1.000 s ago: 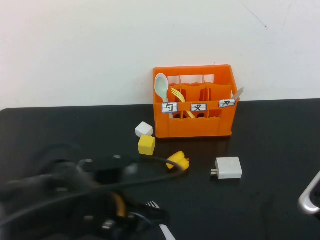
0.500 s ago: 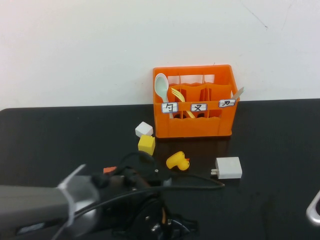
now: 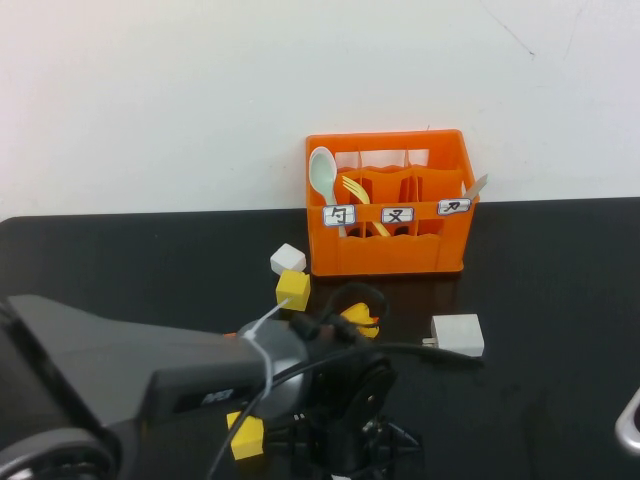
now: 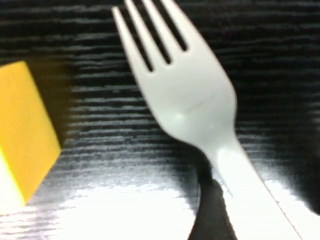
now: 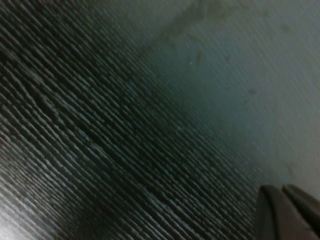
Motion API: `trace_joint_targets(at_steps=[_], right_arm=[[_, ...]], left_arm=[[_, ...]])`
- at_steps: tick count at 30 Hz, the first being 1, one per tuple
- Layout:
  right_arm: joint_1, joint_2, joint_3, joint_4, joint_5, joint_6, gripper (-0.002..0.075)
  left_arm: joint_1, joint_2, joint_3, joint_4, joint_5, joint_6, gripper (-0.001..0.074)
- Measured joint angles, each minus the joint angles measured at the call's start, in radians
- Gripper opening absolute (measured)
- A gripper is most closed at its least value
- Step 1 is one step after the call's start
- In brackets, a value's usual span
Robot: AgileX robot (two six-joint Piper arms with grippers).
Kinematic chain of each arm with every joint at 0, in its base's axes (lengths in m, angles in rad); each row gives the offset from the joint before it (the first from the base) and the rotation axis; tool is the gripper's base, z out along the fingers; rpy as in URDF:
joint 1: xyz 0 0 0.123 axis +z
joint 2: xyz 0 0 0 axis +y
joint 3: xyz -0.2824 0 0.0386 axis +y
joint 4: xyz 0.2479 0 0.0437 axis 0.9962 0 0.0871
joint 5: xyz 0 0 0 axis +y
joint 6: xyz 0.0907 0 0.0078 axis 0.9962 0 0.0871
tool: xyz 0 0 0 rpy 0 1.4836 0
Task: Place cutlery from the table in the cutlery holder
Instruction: Pick up the fork
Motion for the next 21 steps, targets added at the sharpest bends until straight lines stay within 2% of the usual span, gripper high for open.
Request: trace_joint_targets(at_steps=[7, 10, 15, 16, 21], right_arm=[[0.0, 0.0, 0.0, -0.002, -0.002, 0.0, -0.0002], [0.0, 0.0, 0.0, -0.002, -0.012, 0.0, -0.0002], [0.0, 0.0, 0.0, -0.002, -0.035, 0.0, -0.0002], [0.0, 0.0, 0.0, -0.002, -0.035, 0.0, -0.0002], [0.0, 0.0, 0.0, -0.002, -0.037, 0.0, -0.0002]], left_arm=[[0.0, 0.036, -0.06, 0.0, 0.055, 0.076, 0.0398], [0.0, 0.041, -0.072, 0.0, 0.055, 0.138, 0.0331], [0.0, 0.045, -0.08, 0.01, 0.049, 0.167, 0.0127], [0.0, 0.045, -0.08, 0.01, 0.049, 0.167, 0.0106], [0.0, 0.045, -0.082, 0.017, 0.047, 0.163, 0.0108]])
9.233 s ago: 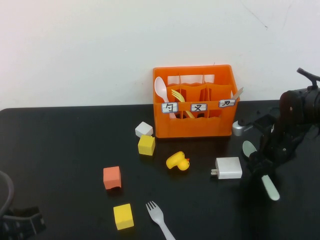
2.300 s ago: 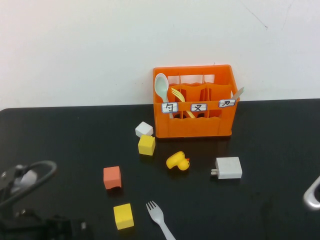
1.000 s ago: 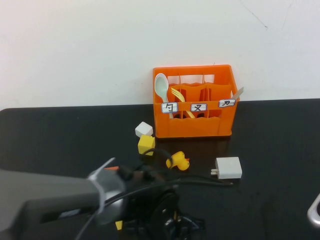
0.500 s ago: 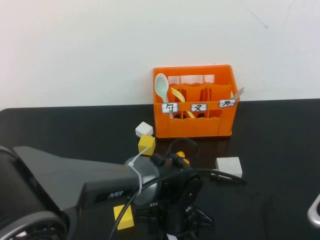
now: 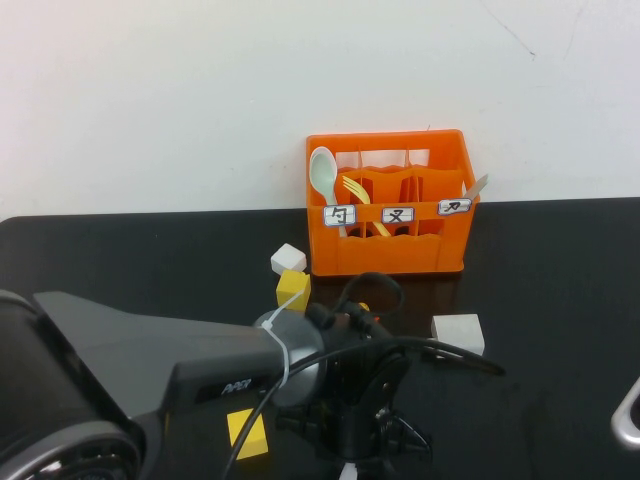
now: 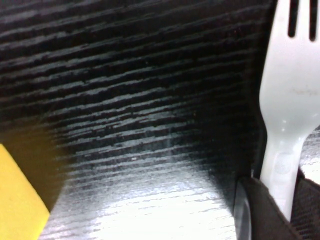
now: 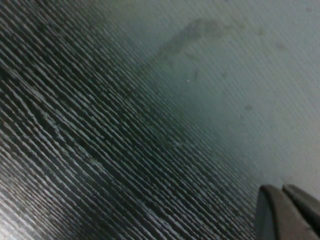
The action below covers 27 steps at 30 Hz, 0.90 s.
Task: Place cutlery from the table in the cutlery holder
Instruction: Pick up the fork, then place the fork on the box
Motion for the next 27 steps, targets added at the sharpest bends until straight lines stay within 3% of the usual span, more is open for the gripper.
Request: trace_joint_targets(at_steps=[12, 27], right_arm=[[0.0, 0.0, 0.0, -0.002, 0.0, -0.002, -0.0002], [0.0, -0.001, 0.0, -0.004, -0.01, -0.004, -0.0002]], left_arm=[[-0.005, -0.013, 0.002, 0.061, 0.001, -0.073, 0.0108], [-0.006, -0.36, 0.004, 0.595, 0.07, -0.456, 0.0108]])
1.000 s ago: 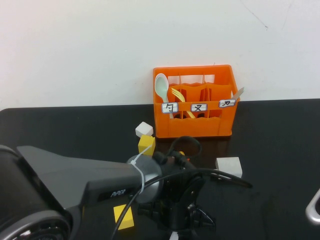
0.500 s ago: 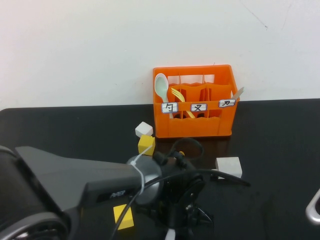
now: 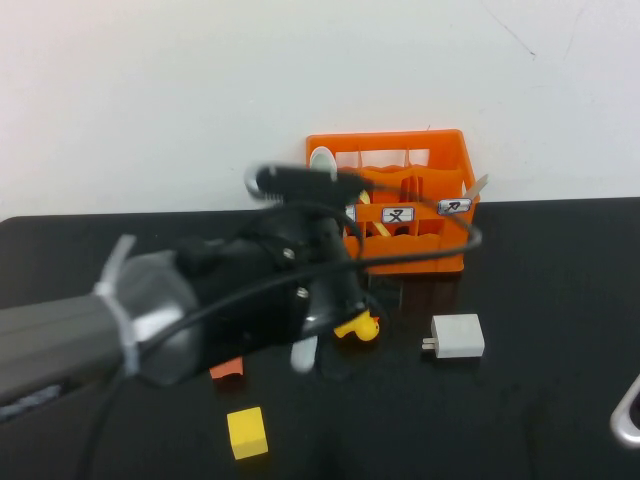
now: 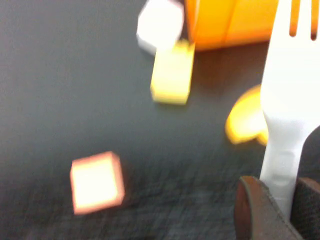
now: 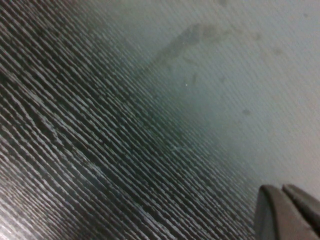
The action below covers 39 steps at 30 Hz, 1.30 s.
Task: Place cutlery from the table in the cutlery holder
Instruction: Place the fork on the box
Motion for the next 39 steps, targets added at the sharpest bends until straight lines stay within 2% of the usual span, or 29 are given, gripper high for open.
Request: trace_joint_targets(at_steps=[9, 15, 21, 25, 32, 39], right_arm=[[0.0, 0.0, 0.0, 0.0, -0.002, 0.0, -0.0002], [0.0, 0.0, 0.0, 0.0, -0.004, 0.0, -0.0002], [0.0, 0.0, 0.0, 0.0, -0.017, 0.0, -0.0002], [0.0, 0.0, 0.0, 0.0, -0.028, 0.0, -0.0002], [0.0, 0.0, 0.0, 0.0, -0.031, 0.0, -0.0002], [0.0, 0.0, 0.0, 0.0, -0.033, 0.0, -0.0002]], left_arm=[[0.043, -0.062, 0.0, 0.167, -0.265, -0.088, 0.0108], [0.178, -0.062, 0.006, 0.229, -0.451, -0.224, 0.0108], [0.317, -0.055, 0.007, 0.251, -0.8, -0.243, 0.0108], [0.375, -0.011, 0.002, 0.249, -1.043, -0.197, 0.0108], [0.393, 0.118, -0.076, 0.209, -1.108, -0.135, 0.0108], [0.396, 0.246, -0.206, 0.157, -1.157, 0.008, 0.0108]])
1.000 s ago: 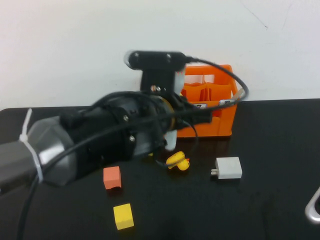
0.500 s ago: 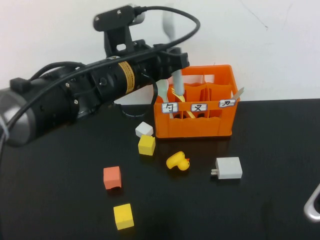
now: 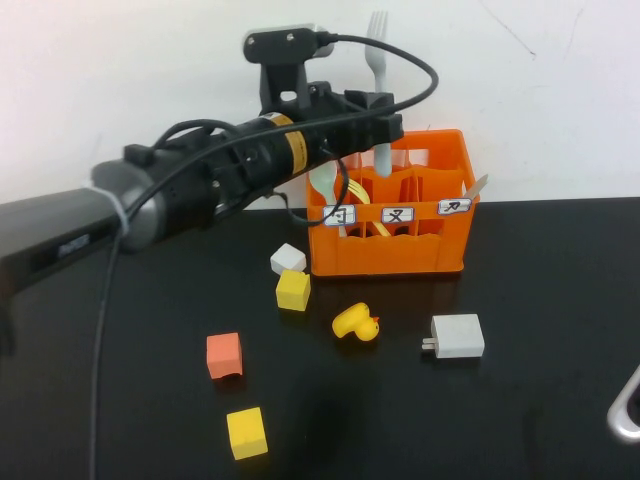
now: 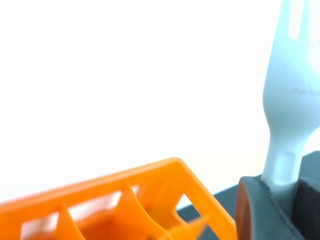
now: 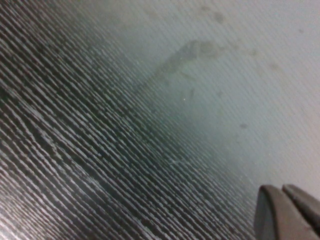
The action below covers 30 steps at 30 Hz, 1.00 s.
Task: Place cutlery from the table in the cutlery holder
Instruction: Place the fork on the box
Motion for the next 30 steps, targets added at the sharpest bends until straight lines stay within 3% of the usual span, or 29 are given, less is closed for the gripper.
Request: trace_joint_targets(at_steps=[12, 30], right_arm=[[0.0, 0.0, 0.0, 0.0, -0.005, 0.0, -0.0002], [0.0, 0.0, 0.0, 0.0, -0.005, 0.0, -0.0002]], left_arm=[[0.0, 0.164, -0.152, -0.063, -0.004, 0.052, 0.0108], [0.032, 0.19, -0.166, -0.063, -0.039, 0.055, 0.0108]])
